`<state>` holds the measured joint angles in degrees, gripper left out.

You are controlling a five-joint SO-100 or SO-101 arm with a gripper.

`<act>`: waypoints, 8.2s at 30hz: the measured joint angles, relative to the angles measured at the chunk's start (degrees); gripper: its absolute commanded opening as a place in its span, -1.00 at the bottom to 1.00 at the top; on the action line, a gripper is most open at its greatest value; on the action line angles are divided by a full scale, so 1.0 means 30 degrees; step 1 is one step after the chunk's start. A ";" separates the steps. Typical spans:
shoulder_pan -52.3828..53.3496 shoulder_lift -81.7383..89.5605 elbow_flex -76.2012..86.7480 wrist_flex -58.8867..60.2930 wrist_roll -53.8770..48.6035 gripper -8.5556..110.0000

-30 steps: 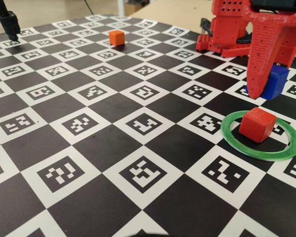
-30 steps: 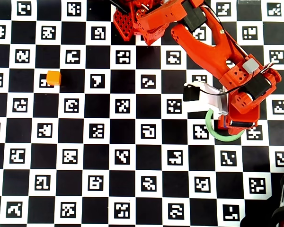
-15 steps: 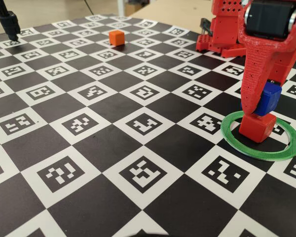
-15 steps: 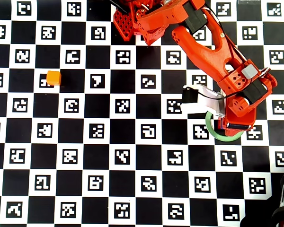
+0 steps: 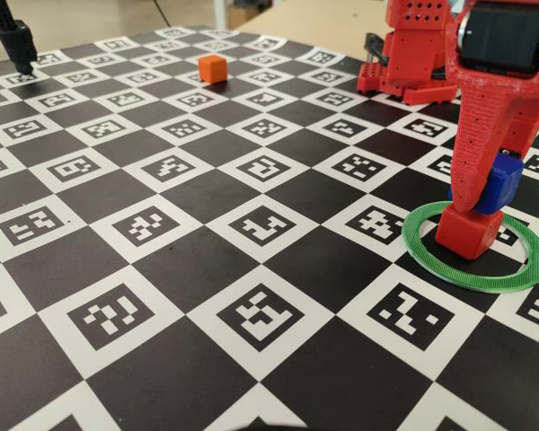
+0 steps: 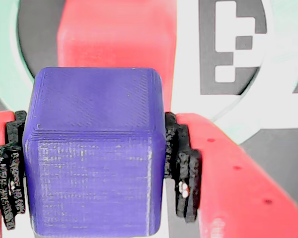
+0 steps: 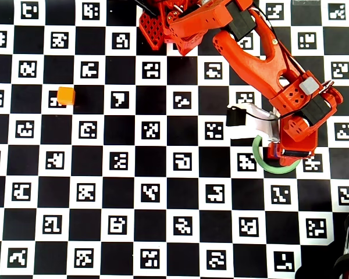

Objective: Grab the red cube then put it in the green circle then put the blue cube on top and finally the orange cube on top

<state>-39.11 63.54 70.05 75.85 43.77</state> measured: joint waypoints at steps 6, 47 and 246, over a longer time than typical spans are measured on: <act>-0.0029 -0.0410 0.0117 -0.0088 0.0000 -0.91; -0.0908 -0.0439 -0.0527 0.2930 0.1523 -0.03; 3.2402 0.5244 0.4131 0.4365 -3.2490 -0.66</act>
<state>58.10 79.28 82.44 88.95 -53.70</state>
